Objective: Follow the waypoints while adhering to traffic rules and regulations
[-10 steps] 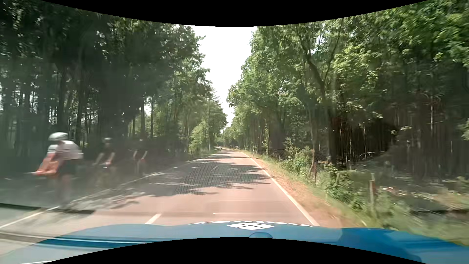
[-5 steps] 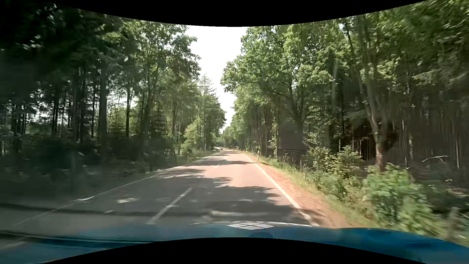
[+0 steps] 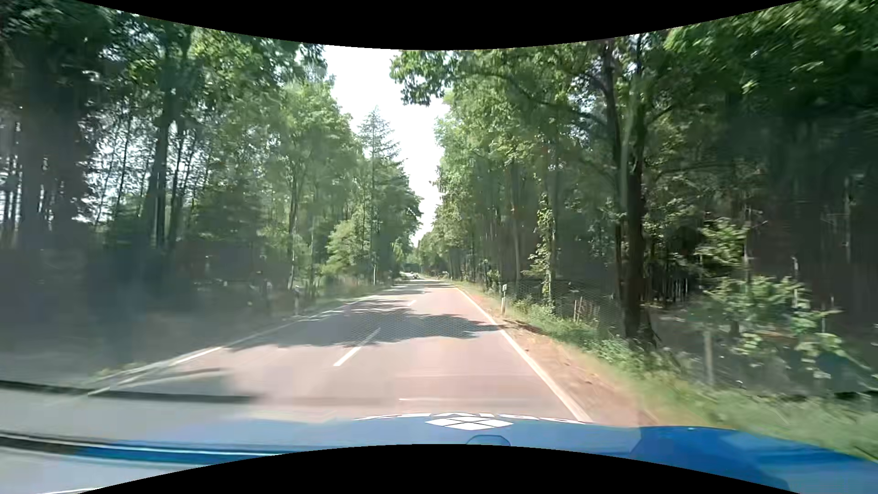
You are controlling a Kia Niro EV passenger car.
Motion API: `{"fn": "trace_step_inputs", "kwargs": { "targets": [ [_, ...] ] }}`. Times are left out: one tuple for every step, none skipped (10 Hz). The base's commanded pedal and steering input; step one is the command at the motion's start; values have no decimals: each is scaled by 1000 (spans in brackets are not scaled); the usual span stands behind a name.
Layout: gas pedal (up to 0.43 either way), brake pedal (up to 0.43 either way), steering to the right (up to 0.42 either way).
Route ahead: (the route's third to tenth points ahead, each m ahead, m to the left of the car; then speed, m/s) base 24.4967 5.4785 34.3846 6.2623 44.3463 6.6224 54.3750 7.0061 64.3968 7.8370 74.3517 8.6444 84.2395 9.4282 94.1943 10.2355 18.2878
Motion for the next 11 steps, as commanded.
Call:
{"fn": "trace_step_inputs", "kwargs": {
  "targets": [
    [177,0,-9],
    [177,0,-9],
    [177,0,-9],
    [177,0,-8],
    [177,0,-9],
    [177,0,-8],
    [177,0,-8],
    [177,0,-8],
    [177,0,-8],
    [177,0,-8],
    [177,0,-7]
  ]
}}
